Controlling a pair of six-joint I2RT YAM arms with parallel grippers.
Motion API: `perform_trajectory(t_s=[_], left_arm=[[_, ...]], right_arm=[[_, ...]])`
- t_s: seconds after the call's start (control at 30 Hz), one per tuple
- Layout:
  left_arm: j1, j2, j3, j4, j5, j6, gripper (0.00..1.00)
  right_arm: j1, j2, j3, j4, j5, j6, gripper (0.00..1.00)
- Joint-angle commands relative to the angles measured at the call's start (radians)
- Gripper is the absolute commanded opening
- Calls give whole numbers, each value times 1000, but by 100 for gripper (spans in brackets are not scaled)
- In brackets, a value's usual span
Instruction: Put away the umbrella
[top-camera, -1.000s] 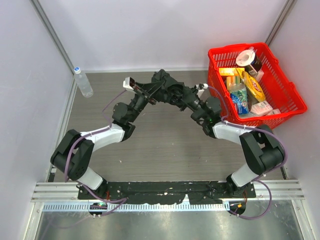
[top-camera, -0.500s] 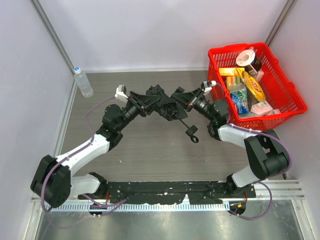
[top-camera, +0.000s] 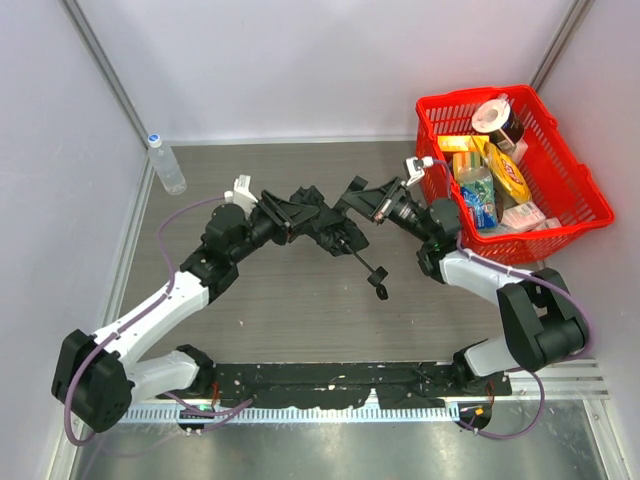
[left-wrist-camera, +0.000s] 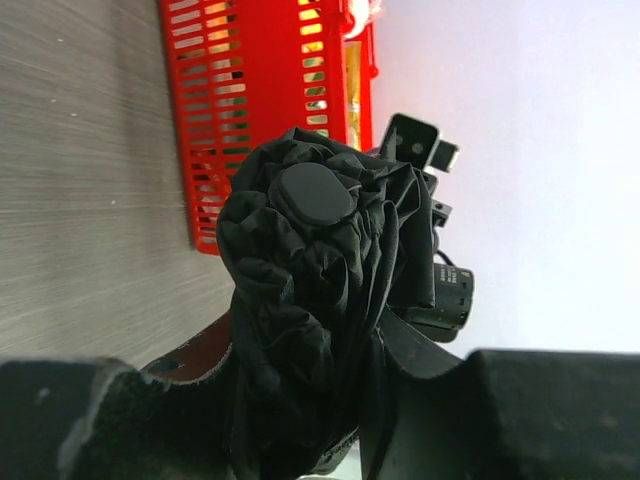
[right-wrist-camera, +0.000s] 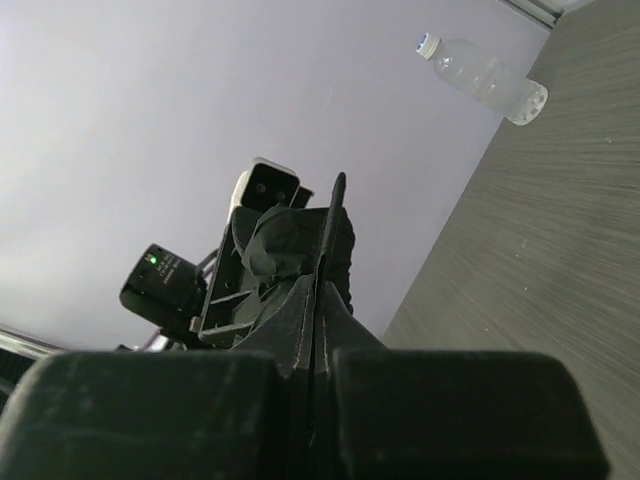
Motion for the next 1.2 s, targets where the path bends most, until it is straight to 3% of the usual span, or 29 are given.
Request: perform_trajectory(t_s=[0.0, 0.07, 0.2, 0.3, 0.47, 0.8, 0.97, 1.17], left_arm=[[6, -35, 26, -379, -46, 122, 0], [6, -34, 55, -479, -109, 138, 0], [6, 24, 147, -683, -181, 180, 0], [6, 60, 144, -700, -192, 168, 0], [11, 141, 160, -741, -164, 162, 0], [29, 238, 197, -777, -128, 140, 0], [60, 256, 177, -766, -74, 123, 0], [63, 328, 213, -846, -66, 112, 0]], right_arm=[[-41, -75, 146, 89, 134, -169, 1], [-2, -98, 202, 38, 111, -257, 1], [138, -163, 335, -340, 142, -608, 1], [169, -166, 368, -399, 127, -660, 1], [314, -177, 427, -590, 133, -923, 1], [532, -221, 409, -743, 164, -1181, 1], [634, -266, 349, -779, 270, -1310, 1], [792, -192, 420, -922, 383, -1505, 1]])
